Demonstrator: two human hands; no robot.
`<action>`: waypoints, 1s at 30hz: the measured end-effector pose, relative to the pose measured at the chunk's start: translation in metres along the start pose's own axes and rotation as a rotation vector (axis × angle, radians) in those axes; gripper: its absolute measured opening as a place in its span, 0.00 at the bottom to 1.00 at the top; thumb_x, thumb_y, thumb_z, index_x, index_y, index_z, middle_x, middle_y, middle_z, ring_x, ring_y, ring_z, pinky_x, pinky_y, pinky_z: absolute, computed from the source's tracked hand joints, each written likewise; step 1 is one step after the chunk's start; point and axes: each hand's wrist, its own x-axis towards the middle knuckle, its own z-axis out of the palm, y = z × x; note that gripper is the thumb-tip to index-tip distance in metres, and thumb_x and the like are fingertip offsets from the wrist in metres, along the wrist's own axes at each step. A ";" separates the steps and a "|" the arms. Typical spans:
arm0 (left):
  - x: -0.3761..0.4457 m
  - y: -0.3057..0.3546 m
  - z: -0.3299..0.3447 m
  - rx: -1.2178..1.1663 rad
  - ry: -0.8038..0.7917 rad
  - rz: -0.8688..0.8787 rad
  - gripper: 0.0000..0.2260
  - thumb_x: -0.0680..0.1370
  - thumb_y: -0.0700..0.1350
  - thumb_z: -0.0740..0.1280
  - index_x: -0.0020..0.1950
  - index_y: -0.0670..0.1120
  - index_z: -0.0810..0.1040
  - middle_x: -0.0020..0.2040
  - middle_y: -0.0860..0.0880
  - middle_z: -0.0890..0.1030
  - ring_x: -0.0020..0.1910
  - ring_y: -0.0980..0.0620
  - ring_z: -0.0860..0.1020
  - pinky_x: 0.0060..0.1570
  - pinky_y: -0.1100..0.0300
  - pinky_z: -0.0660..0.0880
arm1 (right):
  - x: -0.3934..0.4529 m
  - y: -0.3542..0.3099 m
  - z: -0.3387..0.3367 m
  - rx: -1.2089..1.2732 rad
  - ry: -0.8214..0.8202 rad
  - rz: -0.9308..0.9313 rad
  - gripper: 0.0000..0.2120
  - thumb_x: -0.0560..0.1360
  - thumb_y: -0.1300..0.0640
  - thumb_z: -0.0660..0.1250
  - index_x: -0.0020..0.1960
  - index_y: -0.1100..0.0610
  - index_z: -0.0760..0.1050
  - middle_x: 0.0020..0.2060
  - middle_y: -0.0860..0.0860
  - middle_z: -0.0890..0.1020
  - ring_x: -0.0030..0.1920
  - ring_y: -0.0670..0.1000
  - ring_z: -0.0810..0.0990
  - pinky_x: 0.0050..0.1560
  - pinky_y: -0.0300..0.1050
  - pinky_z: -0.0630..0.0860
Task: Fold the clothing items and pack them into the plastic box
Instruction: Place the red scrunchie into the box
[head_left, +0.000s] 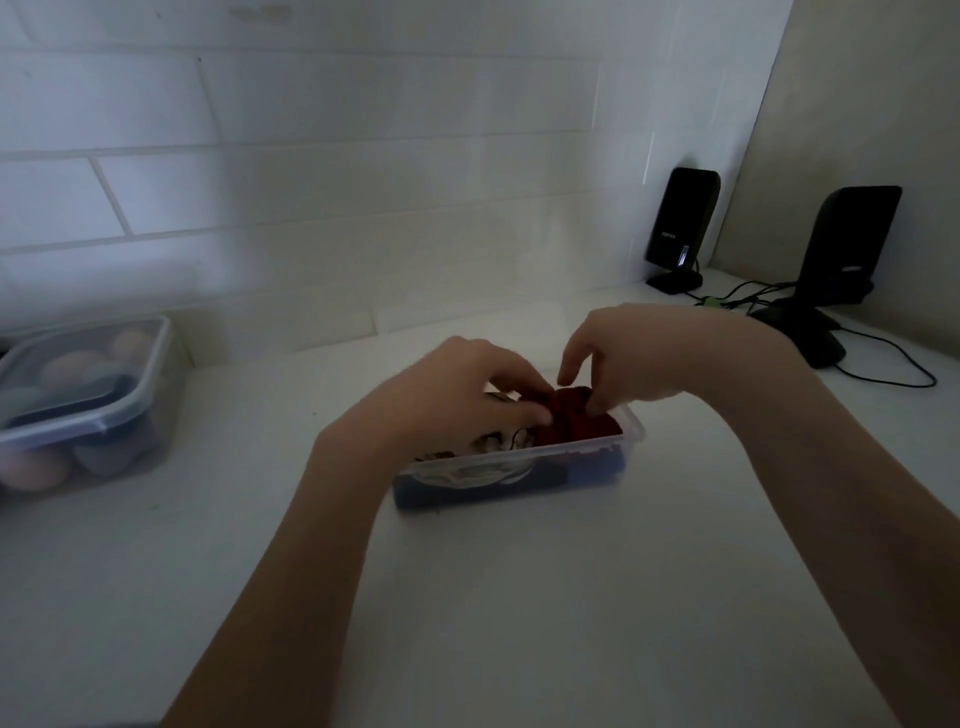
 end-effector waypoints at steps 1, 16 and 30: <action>-0.004 -0.002 -0.005 -0.045 0.078 0.001 0.10 0.73 0.51 0.69 0.53 0.54 0.83 0.47 0.59 0.82 0.43 0.68 0.77 0.47 0.72 0.72 | -0.001 0.000 -0.002 0.003 0.060 0.005 0.13 0.71 0.55 0.71 0.55 0.48 0.79 0.48 0.47 0.79 0.50 0.51 0.80 0.55 0.49 0.77; -0.049 -0.029 -0.026 0.121 0.180 -0.202 0.06 0.68 0.44 0.75 0.44 0.50 0.85 0.37 0.55 0.84 0.36 0.61 0.81 0.47 0.64 0.78 | 0.011 -0.032 0.020 0.323 0.105 -0.372 0.22 0.66 0.50 0.75 0.59 0.48 0.78 0.51 0.43 0.81 0.52 0.43 0.79 0.53 0.36 0.74; -0.022 -0.018 -0.017 0.572 -0.135 -0.268 0.16 0.70 0.50 0.68 0.56 0.48 0.73 0.52 0.48 0.81 0.51 0.46 0.78 0.50 0.54 0.75 | 0.009 -0.029 0.018 0.124 0.095 -0.317 0.19 0.66 0.46 0.73 0.57 0.42 0.76 0.49 0.39 0.78 0.52 0.44 0.77 0.54 0.43 0.70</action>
